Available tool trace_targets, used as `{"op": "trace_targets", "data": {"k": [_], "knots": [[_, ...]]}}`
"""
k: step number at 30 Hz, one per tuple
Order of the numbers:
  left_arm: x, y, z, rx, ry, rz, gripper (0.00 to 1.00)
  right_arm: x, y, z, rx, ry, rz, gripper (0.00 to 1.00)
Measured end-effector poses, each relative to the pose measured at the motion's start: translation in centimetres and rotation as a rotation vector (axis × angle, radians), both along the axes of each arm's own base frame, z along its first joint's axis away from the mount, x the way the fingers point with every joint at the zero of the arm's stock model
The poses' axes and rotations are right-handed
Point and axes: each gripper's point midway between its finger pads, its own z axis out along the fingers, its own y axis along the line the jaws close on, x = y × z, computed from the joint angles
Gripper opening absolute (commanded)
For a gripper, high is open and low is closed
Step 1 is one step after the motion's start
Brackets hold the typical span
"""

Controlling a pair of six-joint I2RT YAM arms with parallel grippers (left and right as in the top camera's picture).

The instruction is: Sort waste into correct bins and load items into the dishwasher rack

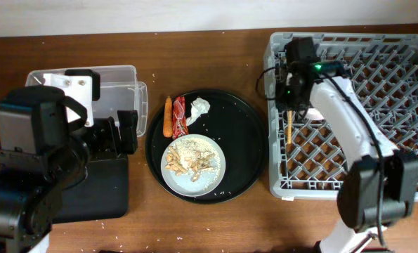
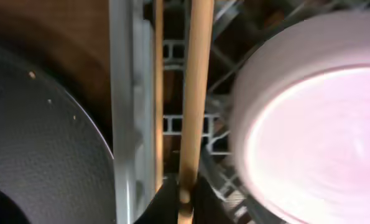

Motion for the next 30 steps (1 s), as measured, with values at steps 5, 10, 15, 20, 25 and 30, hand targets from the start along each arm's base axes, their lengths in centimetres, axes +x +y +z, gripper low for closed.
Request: {"op": "trace_targets", "data": {"k": [5, 10, 15, 20, 25, 30], "knots": [[0.0, 0.0, 0.0, 0.0, 0.0, 0.0, 0.99, -1.0, 2.6, 1.6, 0.147, 0.002, 0.065, 0.51], [0.0, 0.0, 0.0, 0.0, -0.002, 0.0, 0.99, -5.3, 2.6, 19.4, 0.214, -0.454, 0.147, 0.55], [0.0, 0.0, 0.0, 0.0, 0.0, 0.0, 0.99, -12.7, 2.0, 28.0, 0.24, -0.709, 0.201, 0.98], [0.0, 0.0, 0.0, 0.0, 0.0, 0.0, 0.99, -14.5, 1.9, 26.5, 0.243, -0.627, 0.201, 0.98], [0.0, 0.0, 0.0, 0.0, -0.002, 0.0, 0.99, -17.8, -0.2, 27.8, 0.173, -0.722, 0.156, 0.98], [0.0, 0.0, 0.0, 0.0, -0.001, 0.0, 0.99, -17.2, -1.2, 20.3, 0.085, -0.97, 0.177, 0.98]]}}
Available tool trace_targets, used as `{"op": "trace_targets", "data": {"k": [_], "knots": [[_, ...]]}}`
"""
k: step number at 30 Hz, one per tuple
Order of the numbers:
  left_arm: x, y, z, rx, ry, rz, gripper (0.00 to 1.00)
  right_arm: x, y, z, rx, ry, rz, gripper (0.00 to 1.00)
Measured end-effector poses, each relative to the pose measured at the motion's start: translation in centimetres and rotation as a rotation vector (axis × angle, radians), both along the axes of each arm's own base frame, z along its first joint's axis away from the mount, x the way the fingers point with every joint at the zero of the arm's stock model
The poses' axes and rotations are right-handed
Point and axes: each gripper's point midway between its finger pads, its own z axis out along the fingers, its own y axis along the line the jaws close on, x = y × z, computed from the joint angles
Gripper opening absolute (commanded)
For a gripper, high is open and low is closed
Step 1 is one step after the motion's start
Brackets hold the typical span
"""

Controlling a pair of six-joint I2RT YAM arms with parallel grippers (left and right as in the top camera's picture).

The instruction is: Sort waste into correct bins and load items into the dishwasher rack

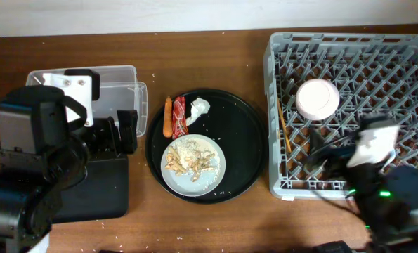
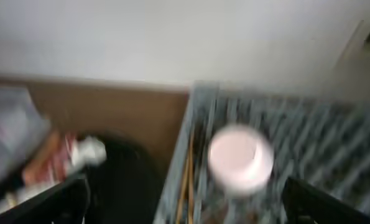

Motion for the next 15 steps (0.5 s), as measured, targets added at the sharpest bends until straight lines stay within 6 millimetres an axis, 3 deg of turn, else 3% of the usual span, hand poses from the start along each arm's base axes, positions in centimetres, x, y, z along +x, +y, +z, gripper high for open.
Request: {"op": "trace_targets", "data": {"k": [1, 3, 4, 8, 10, 13, 15], "knots": [[-0.1, 0.0, 0.0, 0.0, 0.0, 0.0, 0.99, 0.5, 0.1, -1.7, 0.005, -0.038, 0.0, 0.98], [0.0, 0.0, 0.0, 0.0, -0.001, 0.001, 1.0, -0.3, 0.0, -8.2, 0.003, -0.042, 0.001, 0.98], [0.0, 0.0, 0.1, -0.001, -0.003, 0.0, 0.99, -0.6, -0.1, -9.8, 0.015, -0.082, 0.0, 0.98], [0.0, 0.1, 0.0, 0.002, -0.002, 0.004, 0.99, -1.4, -0.2, -12.3, 0.044, -0.196, 0.002, 0.98], [0.0, 0.1, 0.0, 0.002, 0.0, 0.004, 0.99, -0.7, 0.2, -12.4, 0.061, -0.276, 0.017, 0.98], [-0.1, 0.1, 0.0, 0.003, 0.001, 0.004, 0.99, -0.3, 0.6, -15.5, 0.057, -0.222, 0.033, 0.98], [-0.1, 0.1, 0.0, 0.004, 0.0, 0.005, 0.99, -0.3, 0.6, -15.6, 0.057, -0.221, 0.033, 0.98]]}}
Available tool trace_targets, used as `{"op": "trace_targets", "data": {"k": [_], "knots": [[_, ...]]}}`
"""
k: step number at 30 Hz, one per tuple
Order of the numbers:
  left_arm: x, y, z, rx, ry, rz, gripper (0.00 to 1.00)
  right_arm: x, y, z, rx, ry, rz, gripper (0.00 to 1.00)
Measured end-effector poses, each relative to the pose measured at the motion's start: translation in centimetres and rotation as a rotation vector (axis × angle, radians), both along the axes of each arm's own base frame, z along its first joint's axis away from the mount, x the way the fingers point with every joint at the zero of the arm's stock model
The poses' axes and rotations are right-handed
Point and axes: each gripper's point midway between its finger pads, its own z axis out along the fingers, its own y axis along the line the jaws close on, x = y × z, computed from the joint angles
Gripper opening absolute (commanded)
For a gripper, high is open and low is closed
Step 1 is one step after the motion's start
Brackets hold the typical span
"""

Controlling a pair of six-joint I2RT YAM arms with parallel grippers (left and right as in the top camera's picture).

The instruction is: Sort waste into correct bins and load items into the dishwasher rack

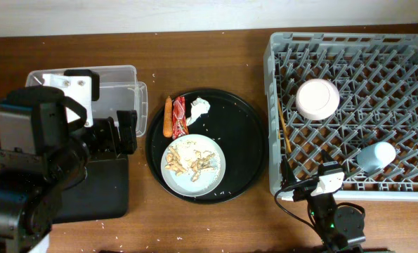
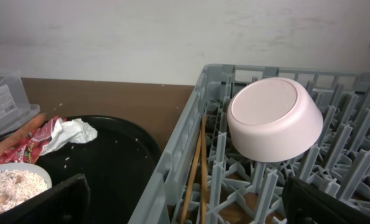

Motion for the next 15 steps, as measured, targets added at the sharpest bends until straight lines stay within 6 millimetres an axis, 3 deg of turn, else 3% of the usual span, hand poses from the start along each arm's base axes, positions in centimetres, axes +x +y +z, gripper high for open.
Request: {"op": "trace_targets", "data": {"k": [8, 12, 13, 15], "knots": [[0.0, 0.0, 0.0, 0.001, -0.001, 0.001, 0.99, 0.0, 0.0, 0.0, 0.0, 0.0, 0.0, 0.98], [0.3, -1.8, 0.4, -0.112, 0.001, -0.04, 0.99, 0.0, 0.0, 0.0, 0.0, -0.001, 0.0, 0.98], [0.8, -2.1, 0.0, -0.126, 0.016, -0.039, 0.99, 0.0, 0.0, 0.0, 0.0, -0.001, 0.0, 0.98], [2.4, -2.7, -2.9, -0.125, 0.112, -0.034, 0.99, 0.0, 0.1, 0.0, 0.0, 0.0, 0.003, 0.98]]}}
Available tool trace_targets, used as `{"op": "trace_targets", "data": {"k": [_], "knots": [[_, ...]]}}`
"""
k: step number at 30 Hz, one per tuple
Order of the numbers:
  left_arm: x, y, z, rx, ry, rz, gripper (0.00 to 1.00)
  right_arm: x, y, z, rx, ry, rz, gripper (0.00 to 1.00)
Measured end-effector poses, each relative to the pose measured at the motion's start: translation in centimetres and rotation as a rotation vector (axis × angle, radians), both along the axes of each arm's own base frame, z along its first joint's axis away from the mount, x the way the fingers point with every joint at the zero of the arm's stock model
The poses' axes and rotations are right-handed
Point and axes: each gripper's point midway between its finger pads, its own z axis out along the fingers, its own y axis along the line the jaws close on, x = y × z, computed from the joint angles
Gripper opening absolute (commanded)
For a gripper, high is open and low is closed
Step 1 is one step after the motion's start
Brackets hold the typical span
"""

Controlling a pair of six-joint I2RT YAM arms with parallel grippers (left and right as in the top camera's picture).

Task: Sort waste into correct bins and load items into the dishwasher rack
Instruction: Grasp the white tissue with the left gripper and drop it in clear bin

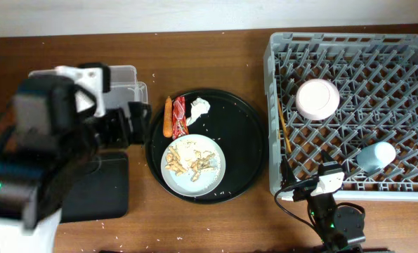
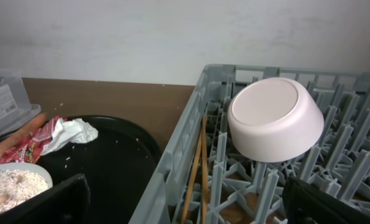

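Observation:
The grey dishwasher rack on the right holds an upturned pink bowl, a pair of wooden chopsticks along its left wall and a white cup. On the round black tray are a white plate of food scraps, a carrot, a red wrapper and a crumpled tissue. My right gripper is open and empty, low at the rack's near left corner. My left gripper is at the tray's left edge; its jaws cannot be made out.
A clear plastic bin stands at the back left and a black bin in front of it, both partly under my left arm. The folded right arm is at the table's front edge. Crumbs dot the wooden table.
My left arm has shifted: its body now shows further back and to the right, over the bins. The right arm, the rack and the tray's contents are unchanged.
My right gripper was shut on the chopsticks low in the rack's left side beside the pink bowl. A second later the chopsticks lay in the rack and the arm was further toward the front. It then sat folded at the table's front edge, open, while the left arm moved last.

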Motion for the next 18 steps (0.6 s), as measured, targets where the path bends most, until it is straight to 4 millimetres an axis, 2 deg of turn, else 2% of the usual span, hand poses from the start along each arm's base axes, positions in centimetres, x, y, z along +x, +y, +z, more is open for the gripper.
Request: {"op": "trace_targets", "data": {"k": [1, 2, 3, 4, 5, 7, 10, 11, 13, 14, 16, 17, 18], "knots": [[1.2, -0.6, -2.3, 0.008, 0.077, -0.006, 0.98, 0.0, 0.0, 0.0, 0.0, 0.0, 0.0, 0.98], [4.2, -2.4, -9.5, 0.05, 0.297, -0.038, 0.95, 0.0, 0.0, 0.0, 0.001, 0.0, 0.0, 0.98], [5.9, -3.3, -11.9, 0.065, 0.336, -0.051, 0.84, 0.0, 0.0, 0.0, 0.0, 0.001, 0.0, 0.98], [8.1, -4.7, -14.1, 0.082, 0.349, -0.078, 0.78, 0.0, 0.0, 0.0, 0.0, 0.001, 0.0, 0.98], [9.8, -6.5, -17.8, 0.107, 0.398, -0.115, 0.78, 0.0, 0.0, 0.0, 0.0, 0.0, 0.0, 0.98], [12.0, -9.8, -24.2, 0.163, 0.45, -0.177, 0.78, 0.0, 0.0, 0.0, 0.0, 0.0, 0.0, 0.98], [13.8, -11.8, -28.9, 0.246, 0.433, -0.189, 0.78, 0.0, 0.0, 0.0, 0.001, 0.002, 0.0, 0.98], [14.2, -12.2, -30.5, 0.27, 0.433, -0.19, 0.75, 0.0, 0.0, 0.0, 0.0, 0.001, 0.0, 0.98], [15.3, -12.5, -32.6, 0.305, 0.412, -0.181, 0.72, 0.0, 0.0, -0.1, 0.0, 0.002, 0.0, 0.98], [16.0, -12.3, -33.3, 0.327, 0.394, -0.165, 0.63, 0.0, 0.0, 0.0, 0.0, 0.002, 0.0, 0.98], [17.3, -12.0, -33.5, 0.351, 0.347, -0.139, 0.18, 0.0, 0.0, 0.0, 0.0, 0.001, 0.0, 0.98], [17.7, -12.0, -33.3, 0.355, 0.329, -0.132, 0.0, 0.0, 0.0, 0.0, 0.0, 0.002, 0.0, 0.98], [17.8, -11.9, -33.3, 0.361, 0.323, -0.129, 0.0, 0.0, 0.0, 0.0, 0.0, 0.001, 0.0, 0.98]]}}
